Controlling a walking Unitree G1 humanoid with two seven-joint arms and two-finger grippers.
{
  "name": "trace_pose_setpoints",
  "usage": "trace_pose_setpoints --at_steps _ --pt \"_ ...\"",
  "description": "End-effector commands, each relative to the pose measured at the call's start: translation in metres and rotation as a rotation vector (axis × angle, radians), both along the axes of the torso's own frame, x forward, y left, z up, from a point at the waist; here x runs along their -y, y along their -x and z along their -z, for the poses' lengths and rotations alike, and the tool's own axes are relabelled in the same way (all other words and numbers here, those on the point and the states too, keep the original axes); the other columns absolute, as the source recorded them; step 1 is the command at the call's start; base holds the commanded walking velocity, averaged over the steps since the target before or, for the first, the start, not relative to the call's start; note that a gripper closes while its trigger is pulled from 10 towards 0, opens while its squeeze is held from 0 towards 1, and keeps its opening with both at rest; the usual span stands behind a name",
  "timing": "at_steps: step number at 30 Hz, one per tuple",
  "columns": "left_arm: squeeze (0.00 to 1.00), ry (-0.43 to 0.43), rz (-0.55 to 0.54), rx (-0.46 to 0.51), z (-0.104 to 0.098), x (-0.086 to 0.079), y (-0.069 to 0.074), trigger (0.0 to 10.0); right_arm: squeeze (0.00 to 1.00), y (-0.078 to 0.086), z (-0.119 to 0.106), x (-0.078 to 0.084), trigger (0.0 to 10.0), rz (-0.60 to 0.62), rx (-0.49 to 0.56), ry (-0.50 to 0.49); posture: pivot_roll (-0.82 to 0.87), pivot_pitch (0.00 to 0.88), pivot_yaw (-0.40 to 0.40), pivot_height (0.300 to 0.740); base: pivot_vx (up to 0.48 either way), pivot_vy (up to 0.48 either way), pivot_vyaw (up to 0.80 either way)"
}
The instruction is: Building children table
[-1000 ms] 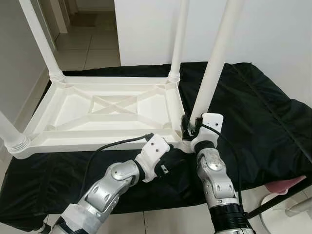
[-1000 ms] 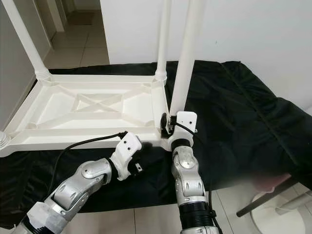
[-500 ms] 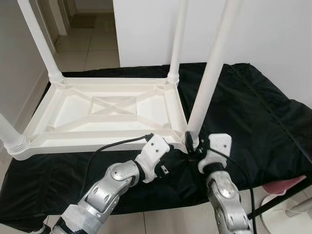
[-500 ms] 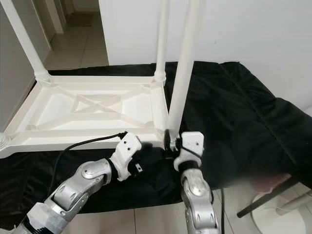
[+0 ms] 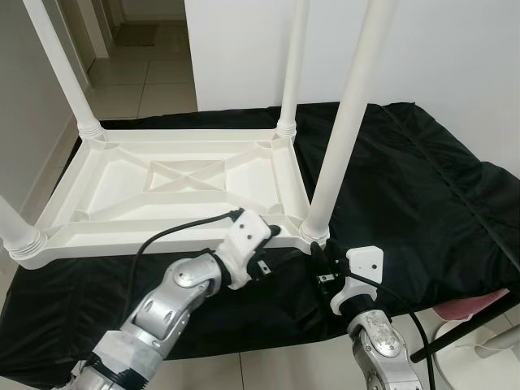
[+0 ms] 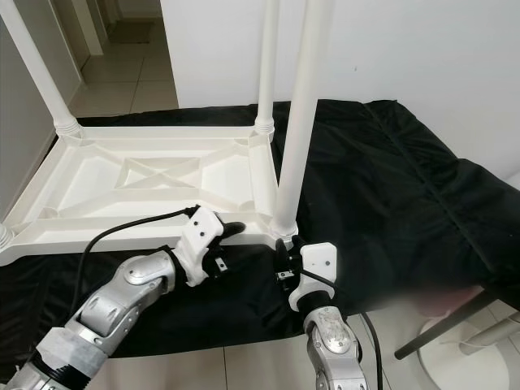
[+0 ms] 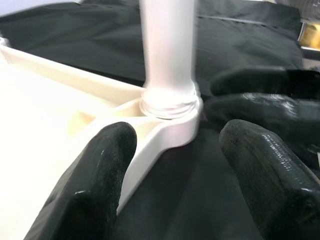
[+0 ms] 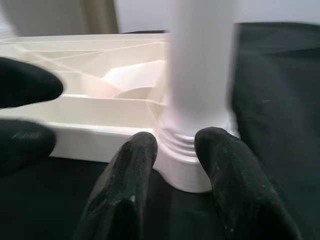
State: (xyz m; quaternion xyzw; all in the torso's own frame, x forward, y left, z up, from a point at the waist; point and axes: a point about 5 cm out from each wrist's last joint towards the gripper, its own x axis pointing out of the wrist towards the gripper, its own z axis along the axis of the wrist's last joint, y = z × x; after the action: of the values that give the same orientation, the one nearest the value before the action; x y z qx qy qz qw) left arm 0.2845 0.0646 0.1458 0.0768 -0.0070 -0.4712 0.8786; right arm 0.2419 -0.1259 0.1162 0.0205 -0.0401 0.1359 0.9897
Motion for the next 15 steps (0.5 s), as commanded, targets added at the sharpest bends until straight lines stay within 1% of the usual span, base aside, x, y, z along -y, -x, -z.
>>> trace_pose_setpoints --at_steps 1,2,8,11,12,13,14,15 --pt "0.00 0.009 -0.022 0.028 -0.006 -0.006 -0.006 10.0 0.00 -0.002 -0.001 -0.008 10.0 -0.064 -0.009 -0.019 -0.07 0.011 0.000 0.740 0.000 0.000 0.00" --pt "0.00 0.016 -0.043 0.037 -0.008 -0.009 -0.009 10.0 0.00 -0.003 -0.003 -0.010 10.0 -0.085 -0.006 -0.024 -0.07 0.010 -0.006 0.740 0.000 0.000 0.00" --pt "0.00 0.024 -0.089 0.062 -0.011 -0.013 -0.015 10.0 0.00 -0.008 -0.006 -0.013 10.0 -0.098 0.001 -0.033 -0.07 0.007 -0.010 0.740 0.000 0.000 0.00" --pt "0.00 0.043 -0.177 0.096 -0.017 -0.021 -0.028 10.0 0.00 -0.025 -0.015 -0.015 10.0 -0.080 0.024 -0.059 -0.06 0.004 -0.013 0.740 0.000 0.000 0.00" --pt "0.00 0.043 -0.177 0.096 -0.017 -0.021 -0.028 10.0 0.00 -0.025 -0.015 -0.015 10.0 -0.080 0.024 -0.059 -0.06 0.004 -0.013 0.740 0.000 0.000 0.00" --pt "0.00 0.023 -0.200 0.100 -0.016 -0.025 -0.032 10.0 0.00 -0.029 -0.017 -0.015 10.0 -0.072 0.029 -0.063 -0.06 0.000 -0.013 0.740 0.000 0.000 0.00" --pt "0.00 0.023 -0.200 0.100 -0.016 -0.025 -0.032 10.0 0.00 -0.029 -0.017 -0.015 10.0 -0.072 0.029 -0.063 -0.06 0.000 -0.013 0.740 0.000 0.000 0.00" --pt "0.00 0.014 -0.223 0.105 -0.016 -0.029 -0.036 10.0 0.00 -0.031 -0.018 -0.014 10.0 -0.074 0.032 -0.064 -0.06 0.000 -0.010 0.740 0.000 0.000 0.00"
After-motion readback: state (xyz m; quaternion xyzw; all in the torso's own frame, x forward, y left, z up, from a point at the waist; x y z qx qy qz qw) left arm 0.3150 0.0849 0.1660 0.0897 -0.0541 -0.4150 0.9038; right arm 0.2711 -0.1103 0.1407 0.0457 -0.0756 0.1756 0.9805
